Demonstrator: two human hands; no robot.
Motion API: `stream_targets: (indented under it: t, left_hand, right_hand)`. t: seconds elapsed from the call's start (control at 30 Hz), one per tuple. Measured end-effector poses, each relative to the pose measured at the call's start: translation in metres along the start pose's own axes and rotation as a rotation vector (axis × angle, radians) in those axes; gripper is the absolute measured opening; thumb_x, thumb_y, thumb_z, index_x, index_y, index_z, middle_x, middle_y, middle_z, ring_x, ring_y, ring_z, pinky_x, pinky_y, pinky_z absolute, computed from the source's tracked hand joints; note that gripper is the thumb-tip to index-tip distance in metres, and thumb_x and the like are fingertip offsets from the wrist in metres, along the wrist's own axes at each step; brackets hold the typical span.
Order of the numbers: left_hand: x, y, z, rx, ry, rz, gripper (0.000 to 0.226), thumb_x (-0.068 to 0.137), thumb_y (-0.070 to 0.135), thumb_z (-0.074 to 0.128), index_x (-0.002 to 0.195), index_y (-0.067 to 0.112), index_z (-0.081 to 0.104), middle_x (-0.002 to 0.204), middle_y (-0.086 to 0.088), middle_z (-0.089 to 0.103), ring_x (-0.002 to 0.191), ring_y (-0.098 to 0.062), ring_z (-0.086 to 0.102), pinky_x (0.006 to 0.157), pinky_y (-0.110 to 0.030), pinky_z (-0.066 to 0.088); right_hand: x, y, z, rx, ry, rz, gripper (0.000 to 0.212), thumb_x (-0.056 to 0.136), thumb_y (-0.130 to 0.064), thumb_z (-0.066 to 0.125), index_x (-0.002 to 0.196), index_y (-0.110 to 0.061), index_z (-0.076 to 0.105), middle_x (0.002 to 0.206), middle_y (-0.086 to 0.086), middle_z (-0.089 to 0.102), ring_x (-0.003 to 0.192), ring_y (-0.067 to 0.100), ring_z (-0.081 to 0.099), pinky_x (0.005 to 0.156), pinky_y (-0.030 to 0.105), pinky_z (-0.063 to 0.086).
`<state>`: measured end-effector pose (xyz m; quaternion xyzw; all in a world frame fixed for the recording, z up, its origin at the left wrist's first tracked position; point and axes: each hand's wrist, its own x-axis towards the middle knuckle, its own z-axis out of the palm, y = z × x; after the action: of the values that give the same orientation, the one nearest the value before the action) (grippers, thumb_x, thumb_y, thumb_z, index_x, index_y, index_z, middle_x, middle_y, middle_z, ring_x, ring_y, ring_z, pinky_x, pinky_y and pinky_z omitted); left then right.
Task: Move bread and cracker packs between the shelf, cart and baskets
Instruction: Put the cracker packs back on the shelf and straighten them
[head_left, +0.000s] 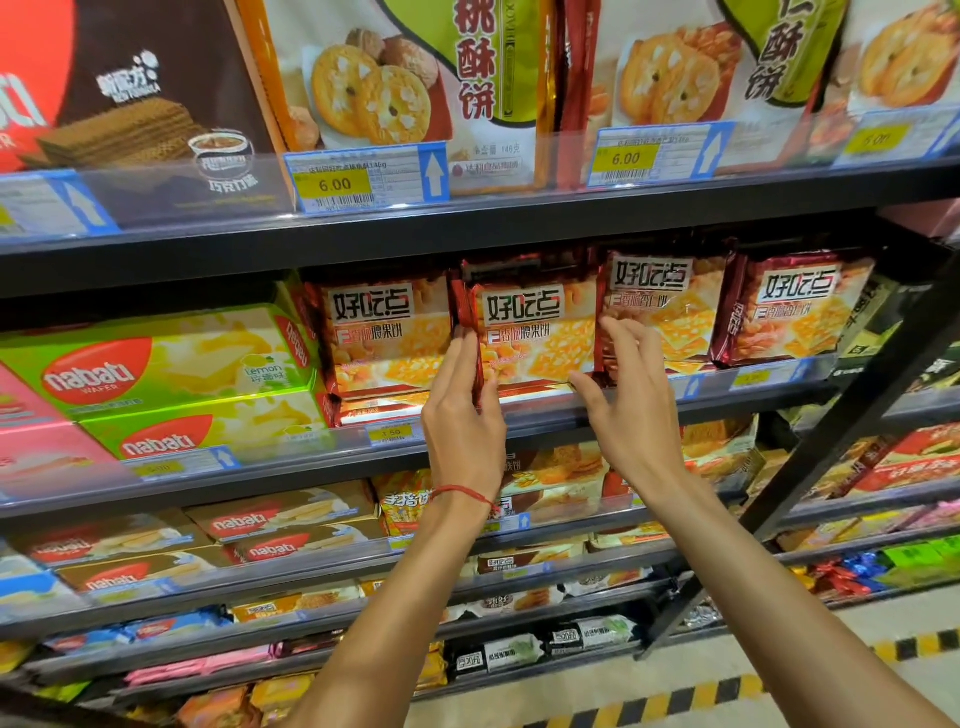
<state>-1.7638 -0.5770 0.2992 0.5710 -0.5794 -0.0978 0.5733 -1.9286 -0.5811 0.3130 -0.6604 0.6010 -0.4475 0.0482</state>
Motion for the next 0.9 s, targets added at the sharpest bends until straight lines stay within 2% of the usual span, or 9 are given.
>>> stream_targets:
  t: [0.1, 0.2, 0.33, 0.4, 0.5, 0.6, 0.67, 0.8, 0.9]
  left_hand:
    - [-0.011, 0.002, 0.002, -0.001, -0.021, 0.053, 0.051, 0.099, 0.006, 0.063, 0.147, 0.020, 0.053, 0.156, 0.006, 0.041, 0.143, -0.004, 0.034, 0.116, -0.026, 0.039]
    - [-0.018, 0.006, 0.006, 0.025, -0.030, 0.136, 0.046, 0.098, 0.005, 0.062, 0.140, 0.025, 0.060, 0.152, 0.007, 0.041, 0.138, 0.004, 0.027, 0.112, -0.007, 0.025]
    - [-0.023, 0.018, 0.021, 0.104, -0.024, 0.269, 0.041, 0.094, 0.002, 0.067, 0.132, 0.019, 0.067, 0.145, 0.001, 0.048, 0.131, -0.016, 0.043, 0.110, -0.026, 0.039]
    - [-0.025, 0.024, 0.033, 0.105, -0.037, 0.300, 0.036, 0.093, 0.000, 0.068, 0.126, 0.016, 0.069, 0.138, 0.000, 0.054, 0.126, -0.022, 0.048, 0.107, -0.031, 0.042]
    - [-0.031, 0.041, 0.053, 0.050, -0.098, 0.258, 0.028, 0.095, -0.001, 0.064, 0.120, 0.011, 0.071, 0.125, -0.001, 0.063, 0.119, -0.017, 0.055, 0.105, -0.032, 0.045]
    - [-0.031, 0.063, 0.078, 0.008, -0.248, 0.137, 0.033, 0.100, 0.009, 0.059, 0.132, 0.016, 0.064, 0.130, 0.002, 0.062, 0.122, -0.011, 0.057, 0.107, -0.036, 0.048]
    - [-0.024, 0.072, 0.094, 0.017, -0.249, 0.064, 0.041, 0.101, 0.011, 0.058, 0.141, 0.019, 0.056, 0.134, 0.003, 0.060, 0.123, -0.012, 0.057, 0.108, -0.038, 0.048]
    - [-0.018, 0.083, 0.104, 0.051, -0.183, -0.016, 0.045, 0.101, 0.007, 0.054, 0.146, 0.015, 0.052, 0.126, 0.012, 0.055, 0.116, -0.001, 0.055, 0.109, -0.029, 0.048]
    - [-0.016, 0.083, 0.104, 0.073, -0.134, -0.033, 0.044, 0.100, 0.002, 0.053, 0.143, 0.012, 0.054, 0.124, 0.007, 0.059, 0.112, -0.002, 0.058, 0.104, -0.030, 0.051]
  right_hand:
    - [0.000, 0.007, -0.004, -0.005, 0.005, -0.012, 0.061, 0.101, -0.026, 0.069, 0.155, -0.017, 0.042, 0.145, -0.001, 0.044, 0.131, 0.011, 0.046, 0.101, 0.025, 0.042]
    - [-0.002, 0.013, -0.011, 0.012, -0.024, -0.037, 0.057, 0.105, -0.028, 0.062, 0.156, -0.019, 0.040, 0.142, -0.004, 0.046, 0.129, 0.008, 0.046, 0.103, 0.021, 0.037]
    - [-0.001, 0.030, -0.029, 0.063, -0.004, 0.000, 0.050, 0.106, -0.025, 0.061, 0.153, -0.019, 0.045, 0.145, -0.003, 0.048, 0.133, 0.007, 0.045, 0.106, 0.009, 0.029]
    - [0.002, 0.042, -0.041, 0.099, 0.011, 0.011, 0.048, 0.105, -0.022, 0.061, 0.151, -0.020, 0.047, 0.143, -0.003, 0.049, 0.130, 0.005, 0.046, 0.108, 0.013, 0.033]
    - [0.010, 0.062, -0.063, 0.123, 0.020, 0.055, 0.049, 0.105, -0.020, 0.060, 0.152, -0.020, 0.045, 0.146, -0.002, 0.047, 0.132, 0.006, 0.044, 0.113, 0.029, 0.039]
    - [0.018, 0.080, -0.080, 0.177, -0.067, 0.140, 0.062, 0.105, -0.023, 0.061, 0.160, -0.022, 0.032, 0.158, -0.003, 0.037, 0.145, 0.013, 0.039, 0.122, 0.036, 0.034]
    - [0.026, 0.090, -0.085, 0.212, -0.180, 0.155, 0.070, 0.106, -0.027, 0.059, 0.164, -0.022, 0.022, 0.166, -0.003, 0.029, 0.152, 0.016, 0.032, 0.127, 0.042, 0.030]
    - [0.035, 0.094, -0.089, 0.165, -0.324, 0.141, 0.074, 0.108, -0.029, 0.055, 0.167, -0.019, 0.010, 0.173, -0.005, 0.017, 0.158, 0.011, 0.014, 0.123, 0.023, 0.011]
    - [0.039, 0.097, -0.090, 0.221, -0.355, 0.163, 0.076, 0.108, -0.026, 0.056, 0.167, -0.020, 0.009, 0.173, -0.007, 0.015, 0.158, 0.011, 0.014, 0.125, 0.024, 0.013]
